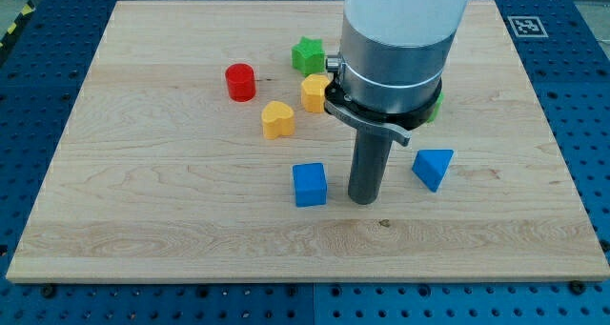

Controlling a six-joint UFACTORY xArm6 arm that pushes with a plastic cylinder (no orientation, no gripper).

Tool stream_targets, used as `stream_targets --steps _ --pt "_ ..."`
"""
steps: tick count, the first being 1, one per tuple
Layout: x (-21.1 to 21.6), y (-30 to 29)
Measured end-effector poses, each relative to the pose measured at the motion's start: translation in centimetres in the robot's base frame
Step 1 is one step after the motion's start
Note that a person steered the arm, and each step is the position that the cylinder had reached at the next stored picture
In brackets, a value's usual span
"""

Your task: Move the blue cube towards the bottom left

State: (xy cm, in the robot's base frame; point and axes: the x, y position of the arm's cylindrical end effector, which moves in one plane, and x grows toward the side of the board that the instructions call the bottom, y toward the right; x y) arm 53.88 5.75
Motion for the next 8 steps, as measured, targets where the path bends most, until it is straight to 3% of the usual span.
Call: stream_targets --steps 4,6,8 --pt "-1.9 -8.6" --pt "-2.6 -10.1" --pt "-2.6 -16.1"
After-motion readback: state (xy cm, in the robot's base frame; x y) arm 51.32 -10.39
